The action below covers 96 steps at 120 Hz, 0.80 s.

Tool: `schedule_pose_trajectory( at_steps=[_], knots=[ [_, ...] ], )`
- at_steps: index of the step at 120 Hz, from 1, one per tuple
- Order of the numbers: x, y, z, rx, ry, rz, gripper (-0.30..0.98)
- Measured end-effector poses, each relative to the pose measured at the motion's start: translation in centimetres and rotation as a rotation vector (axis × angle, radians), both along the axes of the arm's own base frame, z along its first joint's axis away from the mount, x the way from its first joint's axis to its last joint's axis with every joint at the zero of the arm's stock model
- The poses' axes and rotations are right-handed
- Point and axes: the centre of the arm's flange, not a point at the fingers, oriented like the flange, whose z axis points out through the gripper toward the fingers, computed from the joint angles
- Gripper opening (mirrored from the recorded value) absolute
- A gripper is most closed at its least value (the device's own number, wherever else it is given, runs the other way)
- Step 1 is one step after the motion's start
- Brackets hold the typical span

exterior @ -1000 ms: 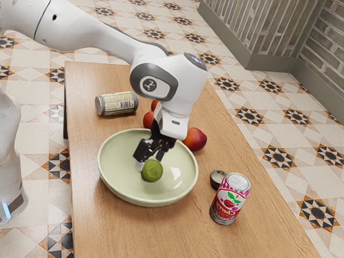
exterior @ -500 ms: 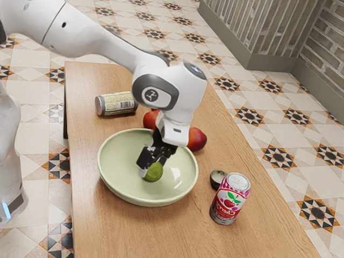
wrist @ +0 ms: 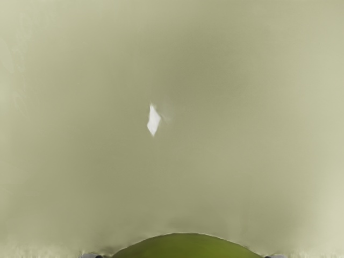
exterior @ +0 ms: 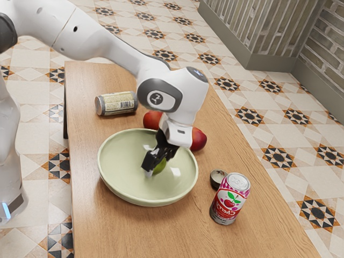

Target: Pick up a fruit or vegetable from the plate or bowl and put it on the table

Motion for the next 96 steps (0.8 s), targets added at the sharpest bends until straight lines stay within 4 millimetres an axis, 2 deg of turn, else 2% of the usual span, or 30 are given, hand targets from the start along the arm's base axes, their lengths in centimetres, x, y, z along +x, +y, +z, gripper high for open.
schedule_pose_trajectory(
  at_steps=[16, 22, 26, 35, 41, 55, 69, 82, 96],
  knots=[
    [0.0, 1.1, 2.4, 0.032, -0.022, 0.032, 0.27],
    [-0.1, 2.0, 4.0, 0.04, -0.038, 0.054, 0.27],
    [-0.1, 2.4, 5.3, 0.048, -0.053, 0.066, 0.27],
    [0.3, 2.9, 9.6, 0.08, -0.102, 0.088, 0.27],
    [0.6, 4.1, 11.9, 0.091, -0.125, 0.127, 0.27],
    [1.5, 10.0, 15.6, 0.097, -0.151, 0.287, 0.27],
    [1.9, 14.5, 18.4, 0.146, -0.188, 0.441, 0.27],
    [1.7, 20.3, 19.7, 0.182, -0.198, 0.633, 0.27],
    [1.7, 27.5, 19.0, 0.214, -0.179, 0.851, 0.27]
  ],
)
